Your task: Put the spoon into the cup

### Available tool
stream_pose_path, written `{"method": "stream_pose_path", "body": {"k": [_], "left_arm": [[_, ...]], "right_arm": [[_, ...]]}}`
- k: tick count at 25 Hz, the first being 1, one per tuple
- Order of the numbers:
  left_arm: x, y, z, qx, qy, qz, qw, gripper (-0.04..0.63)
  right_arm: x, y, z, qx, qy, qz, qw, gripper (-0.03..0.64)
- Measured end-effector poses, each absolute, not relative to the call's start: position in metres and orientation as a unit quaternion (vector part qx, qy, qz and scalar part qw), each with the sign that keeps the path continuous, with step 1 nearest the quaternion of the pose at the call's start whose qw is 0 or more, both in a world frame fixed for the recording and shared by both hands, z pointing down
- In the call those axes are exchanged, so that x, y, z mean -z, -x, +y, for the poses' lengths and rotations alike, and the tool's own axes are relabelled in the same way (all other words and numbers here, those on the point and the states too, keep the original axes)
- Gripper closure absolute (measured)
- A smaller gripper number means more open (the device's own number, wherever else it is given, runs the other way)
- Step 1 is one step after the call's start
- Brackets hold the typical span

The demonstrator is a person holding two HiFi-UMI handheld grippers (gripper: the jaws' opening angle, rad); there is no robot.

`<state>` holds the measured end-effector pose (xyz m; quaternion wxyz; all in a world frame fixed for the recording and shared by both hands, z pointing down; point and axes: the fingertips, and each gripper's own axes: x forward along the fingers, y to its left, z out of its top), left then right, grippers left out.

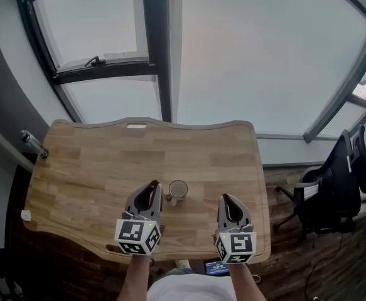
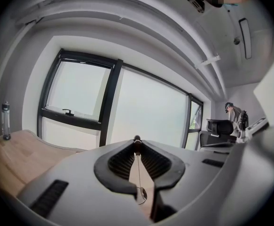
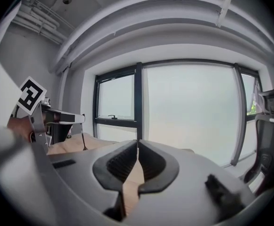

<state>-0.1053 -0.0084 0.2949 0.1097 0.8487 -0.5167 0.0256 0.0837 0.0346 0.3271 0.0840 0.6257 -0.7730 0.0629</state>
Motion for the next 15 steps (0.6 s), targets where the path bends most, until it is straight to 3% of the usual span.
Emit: {"method": "stream_pose_path", "body": {"k": [15], "left_arm": [[-0.3, 0.107, -0.024, -0.022, -0.853, -0.511, 0.105, 0.547]], "right_arm": [[-0.342, -0.062, 0.023, -0.073, -0.608, -0.786, 0.085, 0.584]]}}
